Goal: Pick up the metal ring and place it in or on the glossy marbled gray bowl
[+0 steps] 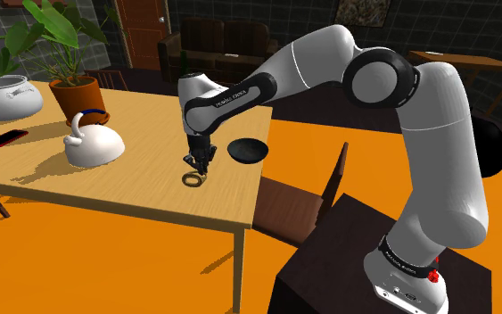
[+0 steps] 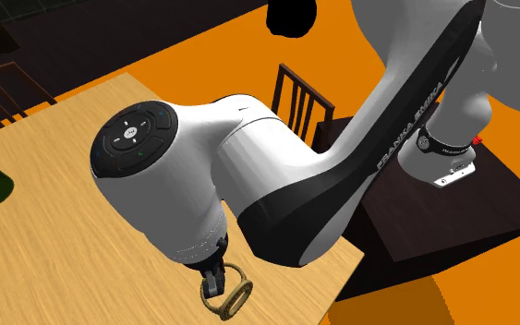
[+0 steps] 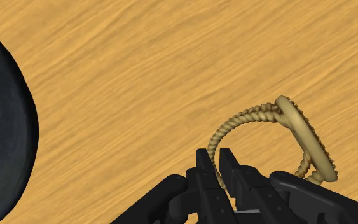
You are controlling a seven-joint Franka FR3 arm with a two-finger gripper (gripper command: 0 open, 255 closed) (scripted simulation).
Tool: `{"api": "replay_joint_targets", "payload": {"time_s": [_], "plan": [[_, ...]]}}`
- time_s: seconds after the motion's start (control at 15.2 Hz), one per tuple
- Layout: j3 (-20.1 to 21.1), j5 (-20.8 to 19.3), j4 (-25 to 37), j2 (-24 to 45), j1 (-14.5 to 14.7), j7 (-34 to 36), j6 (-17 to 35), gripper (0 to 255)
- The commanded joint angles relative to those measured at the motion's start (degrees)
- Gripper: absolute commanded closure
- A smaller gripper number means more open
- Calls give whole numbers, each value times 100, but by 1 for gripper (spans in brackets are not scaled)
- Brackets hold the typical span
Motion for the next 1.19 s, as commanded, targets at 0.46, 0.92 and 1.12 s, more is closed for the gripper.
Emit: {"api": "replay_joint_targets", "payload": {"time_s": [0.46,0.92,1.12], "plan": [[22,37,129,-171,-11,-19,-297,255],[48,82,373,-370,-19,-42,-736,255],[57,99,501,-439,-20,-50,-932,255]]}}
